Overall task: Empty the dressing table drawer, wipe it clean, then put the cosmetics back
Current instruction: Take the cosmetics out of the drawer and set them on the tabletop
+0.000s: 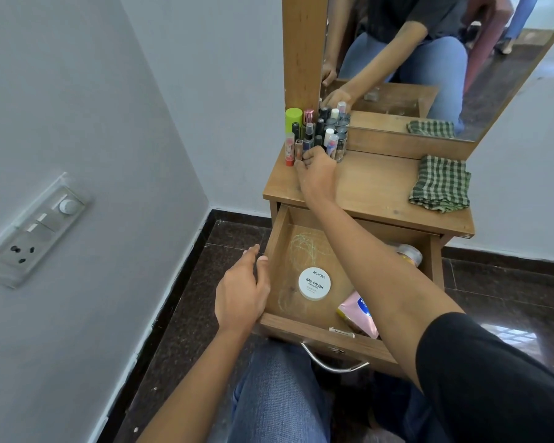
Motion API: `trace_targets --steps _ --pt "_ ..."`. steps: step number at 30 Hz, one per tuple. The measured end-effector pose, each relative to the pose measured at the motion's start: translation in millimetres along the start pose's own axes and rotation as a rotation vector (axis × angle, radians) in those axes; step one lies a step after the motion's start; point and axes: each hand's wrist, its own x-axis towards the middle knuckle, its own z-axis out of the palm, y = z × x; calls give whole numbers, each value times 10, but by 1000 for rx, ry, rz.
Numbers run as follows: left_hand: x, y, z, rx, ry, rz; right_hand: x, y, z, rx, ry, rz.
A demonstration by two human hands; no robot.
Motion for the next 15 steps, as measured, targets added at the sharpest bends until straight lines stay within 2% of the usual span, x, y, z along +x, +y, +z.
trace_targets --steps 9,12,15 --pt "-10 36 -30 19 -20 -11 -304 -4 -363 368 -47 -34" --pt "-28 39 -33 31 -27 5 -483 76 -777 382 -287 -77" --pt "-27 43 -34 45 -36 18 -660 265 -1276 183 -710 -132"
